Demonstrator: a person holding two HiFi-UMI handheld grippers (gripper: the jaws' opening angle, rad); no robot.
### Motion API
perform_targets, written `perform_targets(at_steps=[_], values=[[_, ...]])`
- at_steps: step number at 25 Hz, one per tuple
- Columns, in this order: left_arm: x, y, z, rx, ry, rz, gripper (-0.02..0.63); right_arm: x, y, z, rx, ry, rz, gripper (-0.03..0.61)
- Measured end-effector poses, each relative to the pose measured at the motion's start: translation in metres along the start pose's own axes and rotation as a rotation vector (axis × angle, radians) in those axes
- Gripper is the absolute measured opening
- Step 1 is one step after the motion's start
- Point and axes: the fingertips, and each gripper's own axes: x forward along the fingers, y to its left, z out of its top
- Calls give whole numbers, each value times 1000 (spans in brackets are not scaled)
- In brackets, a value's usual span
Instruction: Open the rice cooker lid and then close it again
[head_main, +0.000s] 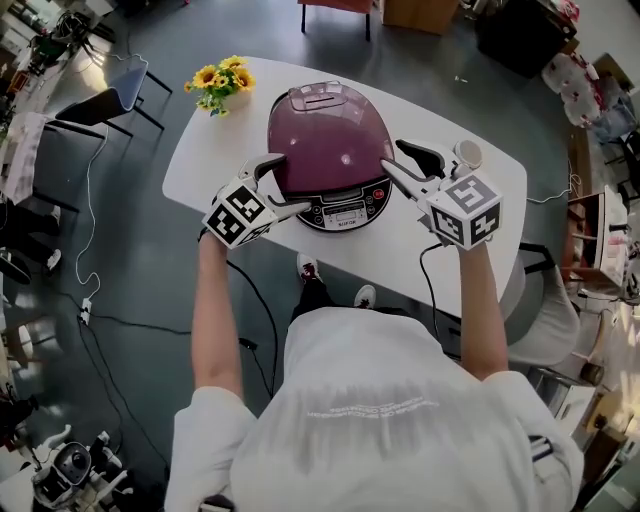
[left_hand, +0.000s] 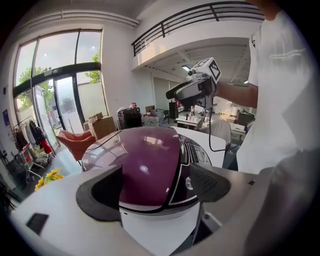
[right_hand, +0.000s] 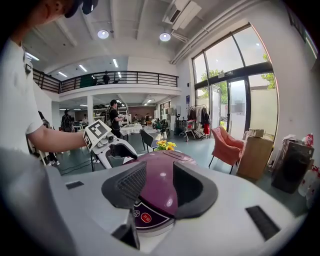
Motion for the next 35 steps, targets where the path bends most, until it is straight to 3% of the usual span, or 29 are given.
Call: perform_targets(at_steps=[5,8,9,20,24,35], values=[[0,11,1,-191,-86,23,409,1,-2,-4,8,4,3,183],[-3,26,0,-291,-127,107,262,2,-3,-5,9,9,6,183],[-3,29,0,-303,-132,127,245,2,-3,-6,9,9,7,183],[3,29,-4,-293,-27,200,241,15,-1,-9,10,18,40,181],[3,26,-5,-295,-28,218,239,18,0,-13,16,20,55,181],[6,23,-6,-253,37,223,236,21,-8,-22,41,25,58,181]])
